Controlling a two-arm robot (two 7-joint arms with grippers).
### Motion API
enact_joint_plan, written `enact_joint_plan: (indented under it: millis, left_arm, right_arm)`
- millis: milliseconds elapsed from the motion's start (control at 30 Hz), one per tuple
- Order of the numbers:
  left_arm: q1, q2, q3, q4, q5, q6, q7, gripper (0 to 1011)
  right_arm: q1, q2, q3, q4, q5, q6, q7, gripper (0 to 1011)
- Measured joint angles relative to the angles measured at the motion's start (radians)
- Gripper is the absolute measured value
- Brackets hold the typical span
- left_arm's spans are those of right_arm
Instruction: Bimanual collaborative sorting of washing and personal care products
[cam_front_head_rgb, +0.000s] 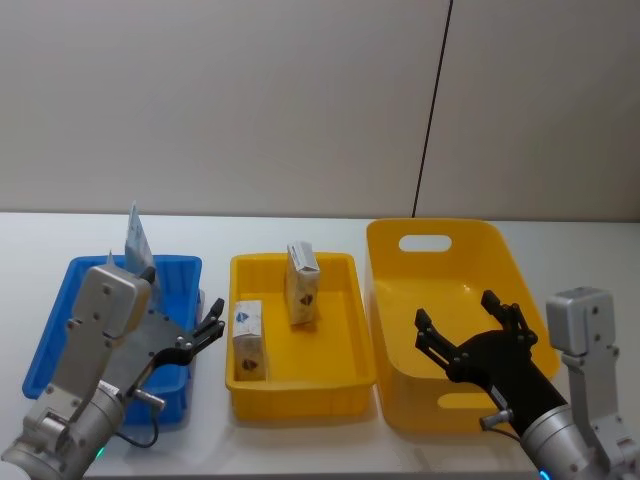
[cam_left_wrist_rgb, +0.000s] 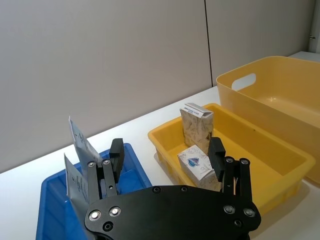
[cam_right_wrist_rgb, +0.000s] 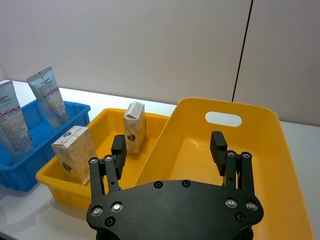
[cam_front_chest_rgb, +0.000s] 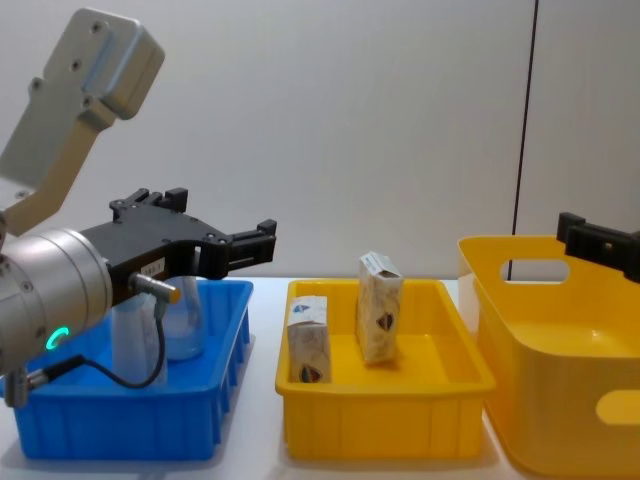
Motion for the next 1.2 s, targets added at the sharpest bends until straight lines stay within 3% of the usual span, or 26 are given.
enact_joint_plan:
  millis: [800, 1200]
  left_arm:
    - [-0.001, 0.0, -0.001, 0.0, 0.0, 0.0, 0.0, 1001]
    - [-0.017, -0.009, -0.017, 0.013, -0.003, -0.002, -0.009, 1002]
  right_arm:
    - [0.0, 0.0, 0.0, 0.0, 0.0, 0.0, 0.0, 1002]
    - [0.0, 0.0, 0.0, 0.0, 0.0, 0.0, 0.0, 1002]
